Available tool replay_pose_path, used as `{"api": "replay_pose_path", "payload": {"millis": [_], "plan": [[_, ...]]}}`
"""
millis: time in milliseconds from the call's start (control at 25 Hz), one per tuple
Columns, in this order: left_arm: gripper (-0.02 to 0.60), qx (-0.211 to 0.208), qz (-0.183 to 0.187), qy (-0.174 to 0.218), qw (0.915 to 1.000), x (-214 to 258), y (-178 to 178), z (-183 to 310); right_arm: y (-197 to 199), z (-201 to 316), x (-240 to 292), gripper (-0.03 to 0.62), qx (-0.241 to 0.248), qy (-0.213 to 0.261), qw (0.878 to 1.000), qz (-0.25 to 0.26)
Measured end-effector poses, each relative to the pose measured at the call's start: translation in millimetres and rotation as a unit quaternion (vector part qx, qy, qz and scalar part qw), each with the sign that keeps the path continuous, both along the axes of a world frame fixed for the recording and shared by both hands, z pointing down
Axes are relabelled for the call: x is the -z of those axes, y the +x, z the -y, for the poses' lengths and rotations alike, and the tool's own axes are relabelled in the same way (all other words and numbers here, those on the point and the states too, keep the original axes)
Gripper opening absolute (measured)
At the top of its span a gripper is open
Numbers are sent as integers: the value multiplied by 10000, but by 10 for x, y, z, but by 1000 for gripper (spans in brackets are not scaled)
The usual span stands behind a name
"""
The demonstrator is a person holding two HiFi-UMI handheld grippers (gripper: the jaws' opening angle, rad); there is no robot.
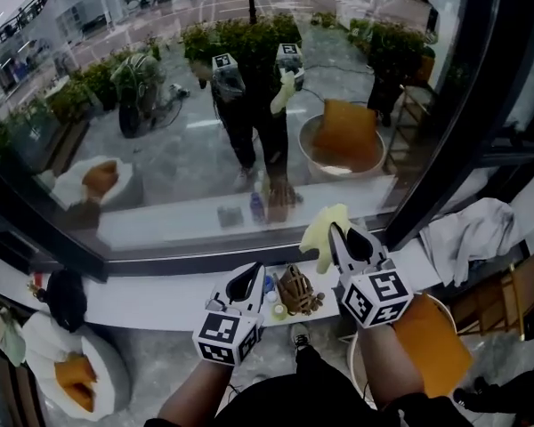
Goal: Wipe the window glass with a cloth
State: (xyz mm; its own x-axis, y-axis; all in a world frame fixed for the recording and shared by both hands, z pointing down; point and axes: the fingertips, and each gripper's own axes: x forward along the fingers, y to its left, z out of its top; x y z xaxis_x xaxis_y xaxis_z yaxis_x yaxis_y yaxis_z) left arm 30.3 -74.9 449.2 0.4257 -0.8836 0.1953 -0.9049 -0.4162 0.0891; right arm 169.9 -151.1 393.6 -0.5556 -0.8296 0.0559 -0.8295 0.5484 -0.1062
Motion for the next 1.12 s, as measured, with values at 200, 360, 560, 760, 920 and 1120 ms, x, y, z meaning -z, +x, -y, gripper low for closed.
{"api": "replay_pose_path", "payload": {"millis": [200, 360, 560, 760, 920, 1120], "plan": [[8, -48, 11, 44, 10000, 29, 193, 415, 209, 473, 56, 57, -116, 120, 9998, -80], [8, -83, 114, 123, 9998, 61, 341, 718, 405, 845, 122, 57, -249, 261, 9992, -167], [8, -93, 195, 127, 9997, 81, 484, 1008, 609, 1250, 176, 58, -372, 325, 9986, -206], [8, 24, 207, 142, 9997, 141, 606, 1269, 784, 1565, 214, 57, -395, 306, 9986, -197], [8, 172, 156, 169, 9996, 199, 647, 1455, 862, 1774, 254, 58, -433, 408, 9979, -249], [8, 271, 204, 225, 9992, 238, 630, 1603, 887, 1927, 362, 57, -514, 641, 9959, -365]]}}
